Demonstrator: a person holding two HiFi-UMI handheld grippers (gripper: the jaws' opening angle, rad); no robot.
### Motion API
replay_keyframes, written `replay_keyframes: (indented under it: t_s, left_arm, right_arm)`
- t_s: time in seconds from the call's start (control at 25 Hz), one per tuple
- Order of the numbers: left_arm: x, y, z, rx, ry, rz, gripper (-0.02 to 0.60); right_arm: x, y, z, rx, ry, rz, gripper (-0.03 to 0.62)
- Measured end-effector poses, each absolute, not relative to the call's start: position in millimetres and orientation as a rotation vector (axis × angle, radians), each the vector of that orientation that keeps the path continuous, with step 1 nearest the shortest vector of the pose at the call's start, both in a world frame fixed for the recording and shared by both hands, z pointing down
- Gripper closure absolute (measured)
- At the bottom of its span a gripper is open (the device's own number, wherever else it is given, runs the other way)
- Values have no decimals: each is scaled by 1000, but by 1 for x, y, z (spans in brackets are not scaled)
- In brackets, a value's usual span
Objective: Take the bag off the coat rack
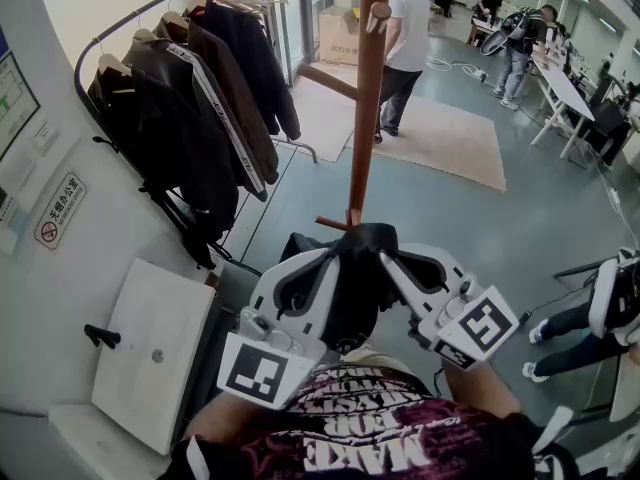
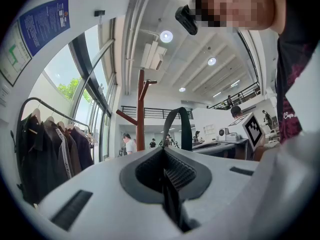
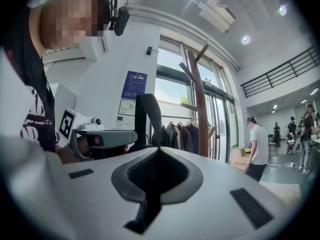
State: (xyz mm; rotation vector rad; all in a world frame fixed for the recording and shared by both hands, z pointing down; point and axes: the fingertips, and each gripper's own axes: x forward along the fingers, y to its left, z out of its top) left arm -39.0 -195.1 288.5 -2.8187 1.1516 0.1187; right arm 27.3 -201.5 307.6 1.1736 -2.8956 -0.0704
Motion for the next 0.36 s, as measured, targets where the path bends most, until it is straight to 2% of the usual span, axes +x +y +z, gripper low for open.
replay_keyframes:
  t_s: [0.36]
  left_arm:
    - [-36,-204,298,-2835,1174,109,574]
  right_arm:
    - [30,-209,317,1154,-2895,-43,585]
